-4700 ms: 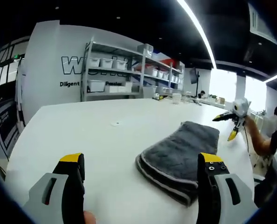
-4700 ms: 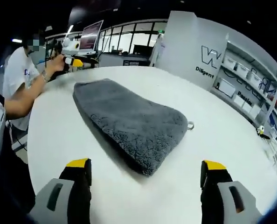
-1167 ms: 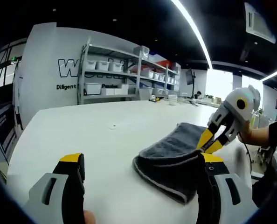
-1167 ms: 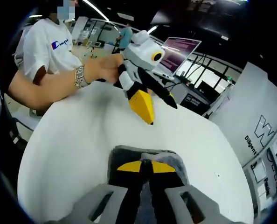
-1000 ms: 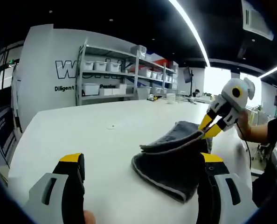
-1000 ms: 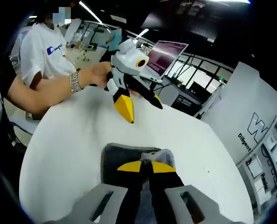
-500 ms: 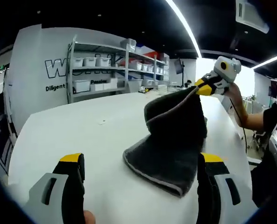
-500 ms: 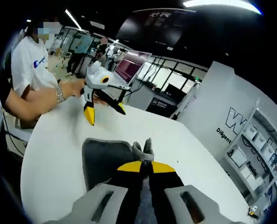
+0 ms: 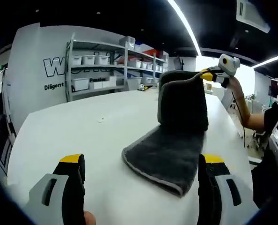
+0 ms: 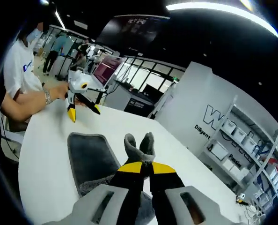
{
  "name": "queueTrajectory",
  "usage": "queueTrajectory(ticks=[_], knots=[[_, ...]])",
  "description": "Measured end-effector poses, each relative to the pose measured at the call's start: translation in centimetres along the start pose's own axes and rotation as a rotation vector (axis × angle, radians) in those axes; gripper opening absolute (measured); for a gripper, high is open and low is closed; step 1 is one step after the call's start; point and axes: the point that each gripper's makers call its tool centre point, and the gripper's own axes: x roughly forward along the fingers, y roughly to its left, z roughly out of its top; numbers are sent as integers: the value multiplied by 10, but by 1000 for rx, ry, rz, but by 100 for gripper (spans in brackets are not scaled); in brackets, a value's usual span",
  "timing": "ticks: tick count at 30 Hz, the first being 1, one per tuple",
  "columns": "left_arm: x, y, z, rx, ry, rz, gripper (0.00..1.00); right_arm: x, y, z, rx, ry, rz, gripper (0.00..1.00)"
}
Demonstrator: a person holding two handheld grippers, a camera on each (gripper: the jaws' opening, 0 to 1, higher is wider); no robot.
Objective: Open the folded towel by lifting each exposed corner and separating the folded layers until the towel lies flat within the target outline without major curled edges
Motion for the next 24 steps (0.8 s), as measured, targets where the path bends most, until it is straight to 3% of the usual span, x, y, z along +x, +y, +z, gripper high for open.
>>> queueTrajectory(ticks=[13,24], knots=[[0,-2,-2,-2,2,-1,99,-49,-56,-23,4,54,-145,1],[0,-4,-2,1,3,-4,99,-78,-90,-42,27,99,-239,1]])
